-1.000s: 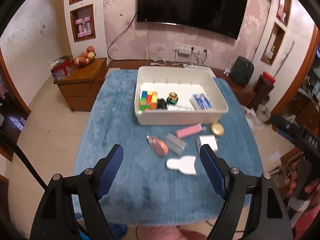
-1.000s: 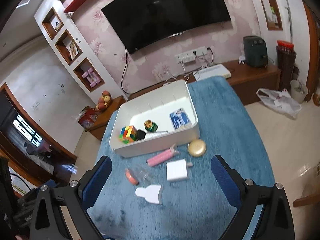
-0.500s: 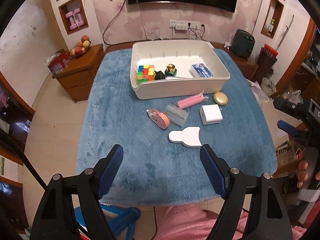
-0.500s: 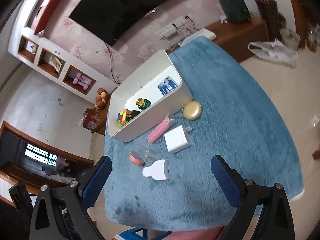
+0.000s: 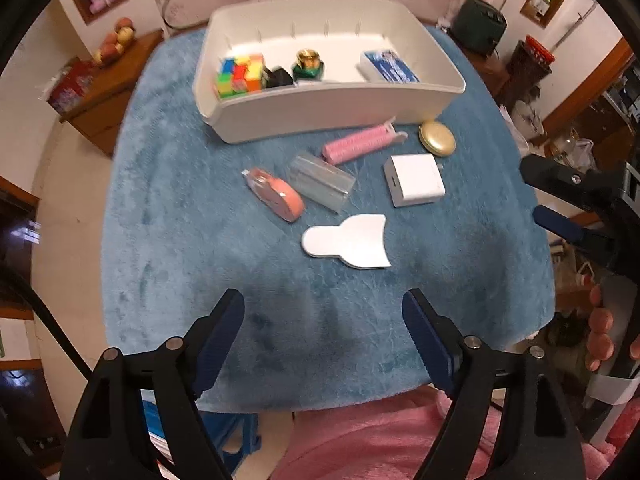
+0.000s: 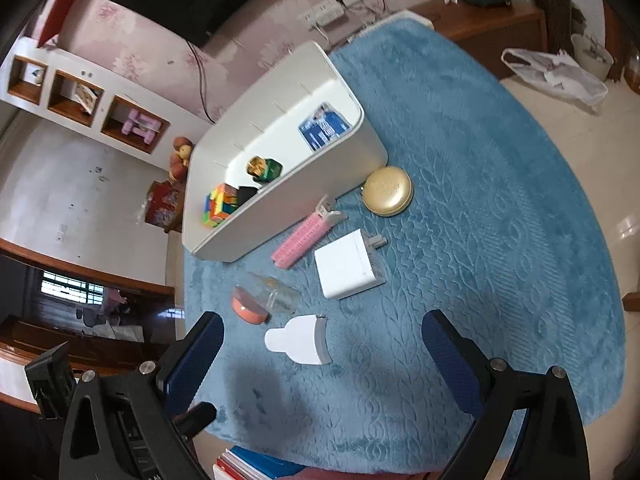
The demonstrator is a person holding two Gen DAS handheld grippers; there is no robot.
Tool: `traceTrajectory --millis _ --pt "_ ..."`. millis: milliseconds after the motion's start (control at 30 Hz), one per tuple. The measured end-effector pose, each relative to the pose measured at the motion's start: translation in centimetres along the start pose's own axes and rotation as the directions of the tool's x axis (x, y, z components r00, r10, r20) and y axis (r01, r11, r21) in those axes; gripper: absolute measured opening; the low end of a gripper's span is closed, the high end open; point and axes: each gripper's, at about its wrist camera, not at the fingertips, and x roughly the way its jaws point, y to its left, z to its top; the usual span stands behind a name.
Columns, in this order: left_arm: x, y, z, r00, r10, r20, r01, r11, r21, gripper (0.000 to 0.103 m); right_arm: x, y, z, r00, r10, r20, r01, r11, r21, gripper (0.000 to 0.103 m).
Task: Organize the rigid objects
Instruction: 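Withdraw both tools from the tray toward the remaining items, then grasp the white foam cutout with the left tool while the right tool grasps the white square adapter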
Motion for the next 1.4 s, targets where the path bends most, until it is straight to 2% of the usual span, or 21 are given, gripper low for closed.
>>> traceTrajectory --millis 167,367,667,1000,1067,1400 --pt "3.0 -0.5 1.7 0.994 -0.025 -0.102 0.027 0.999 0.019 0.089 2.3 -0.3 1.1 0.998 -0.028 -0.057 0.028 1.000 0.012 0.100" --pt "7.0 -0.8 3.4 0.974 -0.057 -0.221 0.056 0.998 -0.010 0.089 5.1 -0.3 1.9 0.985 -0.116 -0.124 0.112 0.993 -0.036 0.100" --pt "12.5 -0.5 4.4 0.916 -0.114 -0.385 0.092 0.993 -0.076 0.089 8.4 -0.4 2.9 0.960 -0.204 -0.190 0.184 0.976 -0.116 0.100" --pt "15.4 -1.4 5.8 0.900 -0.066 -0.431 0.052 0.998 -0.043 0.090 10.6 -0.9 3.2 0.932 -0.270 -0.239 0.236 0.958 -0.164 0.100" --pt "16.0 -1.5 5.9 0.890 -0.053 -0.452 0.040 0.998 -0.038 0.090 11.1 -0.8 3.3 0.929 -0.278 -0.245 0.243 0.956 -0.165 0.100" --pt "17.3 -3.2 6.9 0.866 -0.008 -0.499 -0.006 1.000 -0.027 0.091 13.0 -0.5 3.9 0.907 -0.323 -0.269 0.289 0.944 -0.159 0.100"
